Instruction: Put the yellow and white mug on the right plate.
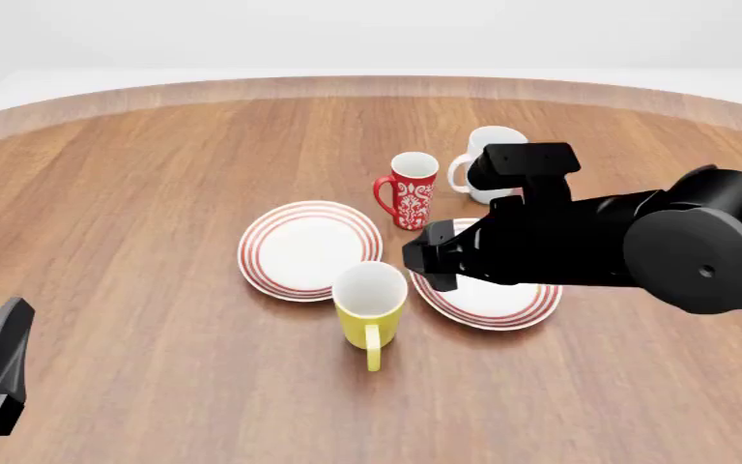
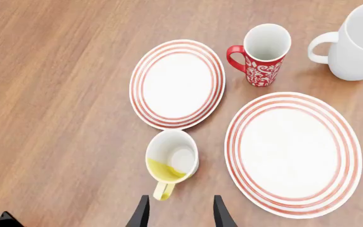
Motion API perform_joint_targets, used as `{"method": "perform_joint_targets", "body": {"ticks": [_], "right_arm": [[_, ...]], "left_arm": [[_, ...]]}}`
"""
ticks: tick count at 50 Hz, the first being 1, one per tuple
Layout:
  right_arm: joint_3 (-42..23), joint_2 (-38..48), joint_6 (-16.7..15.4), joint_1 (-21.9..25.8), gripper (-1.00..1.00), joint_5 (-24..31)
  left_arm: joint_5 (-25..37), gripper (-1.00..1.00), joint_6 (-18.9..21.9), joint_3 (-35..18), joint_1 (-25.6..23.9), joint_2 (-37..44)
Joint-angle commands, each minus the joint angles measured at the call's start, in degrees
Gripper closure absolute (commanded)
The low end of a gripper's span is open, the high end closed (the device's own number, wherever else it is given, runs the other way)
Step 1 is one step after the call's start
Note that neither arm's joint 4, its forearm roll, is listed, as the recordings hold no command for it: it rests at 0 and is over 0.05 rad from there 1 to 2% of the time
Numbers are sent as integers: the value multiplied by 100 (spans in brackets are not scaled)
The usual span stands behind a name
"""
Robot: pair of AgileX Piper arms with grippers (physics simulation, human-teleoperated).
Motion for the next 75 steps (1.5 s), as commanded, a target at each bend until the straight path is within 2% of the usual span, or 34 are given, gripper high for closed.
{"method": "perform_joint_targets", "body": {"ticks": [1, 5, 6, 19, 47, 60, 65, 67, 75], "right_arm": [[30, 402, 96, 20, -100, -302], [27, 651, 147, 61, -100, -444], [99, 1127, 399, 329, -100, -799], [160, 1156, 459, 384, -100, -830], [379, 1857, 859, 695, -100, -1500], [348, 2079, 994, 802, -100, -1594], [451, 2261, 1042, 827, -100, -1848], [417, 2215, 1052, 840, -100, -1748], [535, 2361, 1127, 862, -100, -1985]], "left_arm": [[0, -100, 0, 0, 0, 0], [0, -100, 0, 0, 0, 0], [0, -100, 0, 0, 0, 0], [0, -100, 0, 0, 0, 0], [0, -100, 0, 0, 0, 0], [0, -100, 0, 0, 0, 0], [0, -100, 0, 0, 0, 0], [0, -100, 0, 0, 0, 0], [0, -100, 0, 0, 0, 0]]}}
